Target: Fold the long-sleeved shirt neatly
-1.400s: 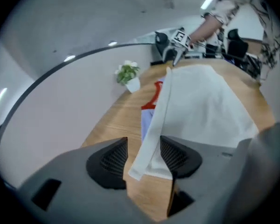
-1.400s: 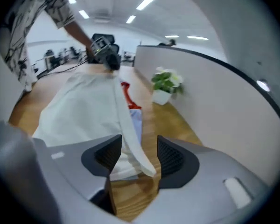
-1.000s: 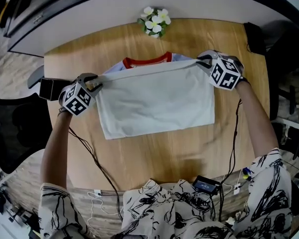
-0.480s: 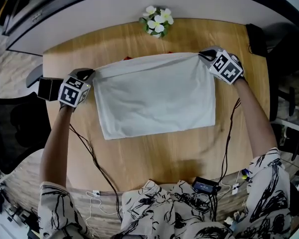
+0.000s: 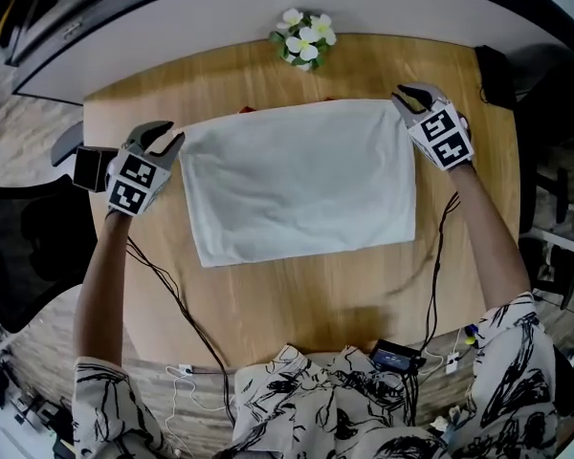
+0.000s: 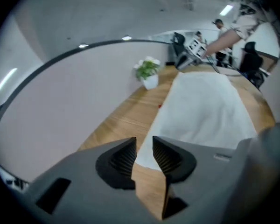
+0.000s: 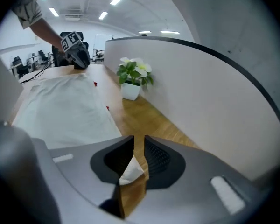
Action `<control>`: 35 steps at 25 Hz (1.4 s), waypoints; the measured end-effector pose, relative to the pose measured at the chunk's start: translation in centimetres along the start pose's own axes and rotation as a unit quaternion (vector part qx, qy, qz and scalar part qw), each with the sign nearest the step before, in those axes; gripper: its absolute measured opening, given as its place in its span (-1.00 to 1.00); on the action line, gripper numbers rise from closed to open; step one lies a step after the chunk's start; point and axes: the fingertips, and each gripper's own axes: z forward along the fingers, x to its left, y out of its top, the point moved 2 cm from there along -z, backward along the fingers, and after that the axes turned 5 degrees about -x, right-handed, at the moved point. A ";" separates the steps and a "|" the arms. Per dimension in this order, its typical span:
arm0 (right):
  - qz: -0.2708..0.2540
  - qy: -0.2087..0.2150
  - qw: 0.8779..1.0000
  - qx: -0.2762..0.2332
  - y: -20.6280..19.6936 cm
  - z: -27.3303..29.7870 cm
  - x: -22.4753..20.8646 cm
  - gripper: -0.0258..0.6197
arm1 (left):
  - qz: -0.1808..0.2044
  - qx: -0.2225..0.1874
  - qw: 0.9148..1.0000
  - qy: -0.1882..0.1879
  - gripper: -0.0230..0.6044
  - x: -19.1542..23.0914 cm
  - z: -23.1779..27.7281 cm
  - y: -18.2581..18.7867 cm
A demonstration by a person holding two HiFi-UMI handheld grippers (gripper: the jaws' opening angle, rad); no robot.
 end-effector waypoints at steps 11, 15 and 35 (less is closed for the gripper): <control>0.093 -0.014 0.996 0.002 -2.5 -0.3 1.6 -0.77 | -0.130 0.041 0.988 0.076 -0.60 0.7 3.0 -3.0; 0.164 -0.064 0.982 -0.075 -0.7 -6.4 1.1 -0.47 | -0.139 -0.054 0.983 0.110 -0.51 -1.7 -1.7 0.6; 0.308 0.052 0.950 -0.023 -12.1 -18.6 21.0 -0.52 | -0.341 -0.001 0.940 0.006 -0.49 -24.4 -12.1 -11.4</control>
